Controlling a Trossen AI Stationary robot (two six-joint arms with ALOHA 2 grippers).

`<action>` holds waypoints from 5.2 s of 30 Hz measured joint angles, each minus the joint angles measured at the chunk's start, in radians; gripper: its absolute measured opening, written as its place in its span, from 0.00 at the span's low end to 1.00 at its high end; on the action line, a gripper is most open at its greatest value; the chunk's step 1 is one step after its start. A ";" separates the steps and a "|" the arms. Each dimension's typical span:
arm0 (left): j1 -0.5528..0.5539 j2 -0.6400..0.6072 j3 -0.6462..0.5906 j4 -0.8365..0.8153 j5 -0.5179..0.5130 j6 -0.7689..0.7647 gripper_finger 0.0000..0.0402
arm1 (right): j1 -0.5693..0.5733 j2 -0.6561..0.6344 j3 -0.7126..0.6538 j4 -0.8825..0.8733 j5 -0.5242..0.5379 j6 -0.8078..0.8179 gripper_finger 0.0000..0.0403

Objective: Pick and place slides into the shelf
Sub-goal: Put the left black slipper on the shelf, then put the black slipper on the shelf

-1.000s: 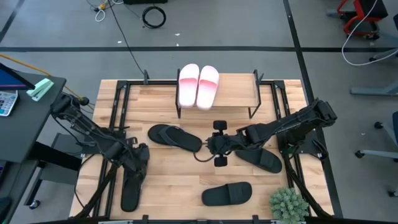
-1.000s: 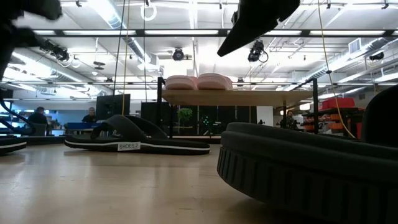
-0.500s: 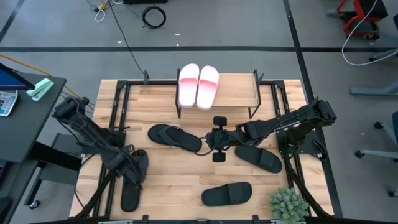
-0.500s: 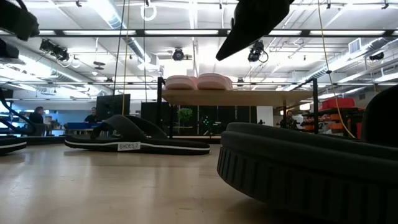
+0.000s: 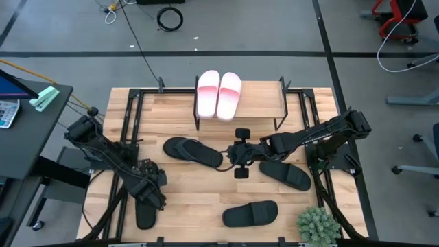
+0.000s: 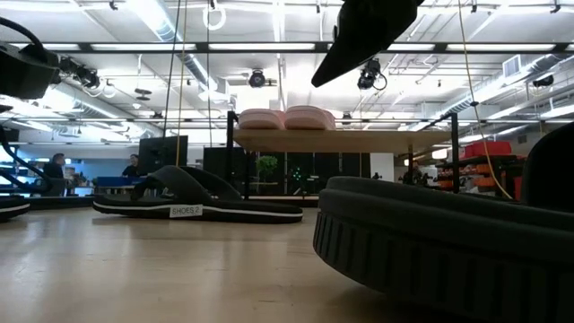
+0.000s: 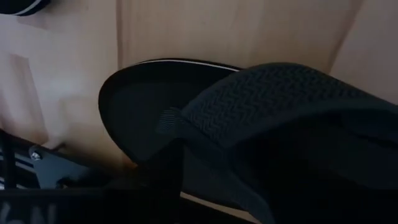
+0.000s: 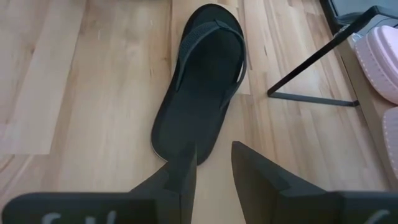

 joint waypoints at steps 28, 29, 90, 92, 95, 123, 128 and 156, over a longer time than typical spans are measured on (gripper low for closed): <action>0.076 0.000 0.137 -0.225 -0.152 0.031 0.03 | 0.000 0.000 0.000 0.000 0.000 0.004 0.27; 0.076 0.000 0.181 -0.257 -0.164 0.037 0.03 | 0.000 0.000 0.000 0.000 0.000 0.010 0.27; 1.146 0.523 0.902 1.290 -0.071 1.244 0.05 | 0.600 -0.001 0.000 -0.734 0.394 1.390 0.26; 1.148 0.534 0.902 1.295 -0.071 1.244 0.05 | 0.600 -0.001 0.000 -0.734 0.394 1.390 0.26; 1.148 0.542 0.902 1.280 -0.071 1.244 0.08 | 0.600 -0.001 0.001 -0.733 0.394 1.390 0.26; 1.176 0.542 0.902 1.218 -0.172 1.230 0.59 | 0.600 0.000 0.001 -0.699 0.393 1.391 0.26; 1.174 0.541 0.902 1.219 -0.173 1.274 0.59 | 0.600 0.000 0.001 -0.692 0.393 1.391 0.26; 1.003 0.266 1.370 -0.197 -0.198 1.174 0.55 | 0.560 0.000 -0.101 -0.255 0.395 0.890 0.26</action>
